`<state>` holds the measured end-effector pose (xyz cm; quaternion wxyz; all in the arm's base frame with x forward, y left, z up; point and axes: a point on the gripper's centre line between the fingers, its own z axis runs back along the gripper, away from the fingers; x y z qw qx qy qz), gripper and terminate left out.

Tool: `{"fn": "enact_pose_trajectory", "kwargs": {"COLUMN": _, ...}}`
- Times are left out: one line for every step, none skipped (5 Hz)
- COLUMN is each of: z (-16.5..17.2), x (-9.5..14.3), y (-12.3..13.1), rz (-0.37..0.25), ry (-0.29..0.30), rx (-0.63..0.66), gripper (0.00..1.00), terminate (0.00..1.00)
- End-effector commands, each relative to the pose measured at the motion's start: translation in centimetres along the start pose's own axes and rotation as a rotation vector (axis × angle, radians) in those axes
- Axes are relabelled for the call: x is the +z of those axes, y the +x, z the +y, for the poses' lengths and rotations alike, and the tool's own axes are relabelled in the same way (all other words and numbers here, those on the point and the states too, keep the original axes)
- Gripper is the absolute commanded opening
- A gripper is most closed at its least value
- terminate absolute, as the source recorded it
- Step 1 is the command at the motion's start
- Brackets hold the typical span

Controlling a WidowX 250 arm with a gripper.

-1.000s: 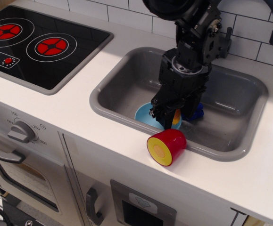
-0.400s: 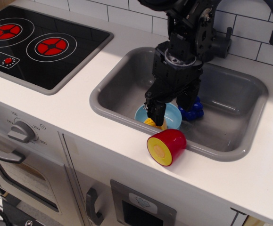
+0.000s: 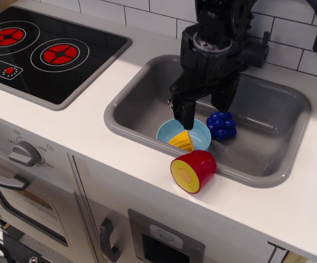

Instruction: Put corn in bowl sink

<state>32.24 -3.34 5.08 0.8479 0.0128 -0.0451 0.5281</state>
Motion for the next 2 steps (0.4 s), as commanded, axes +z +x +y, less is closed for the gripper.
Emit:
{"fn": "enact_pose_trajectory", "kwargs": {"z": -0.45, "x": 2.30, "y": -0.61, "rz": -0.023, "ry": -0.070, "rx": 0.008, "gripper": 1.00, "terminate": 0.00}}
{"fn": "enact_pose_trajectory", "kwargs": {"z": -0.45, "x": 2.30, "y": -0.61, "rz": -0.023, "ry": -0.070, "rx": 0.008, "gripper": 1.00, "terminate": 1.00}}
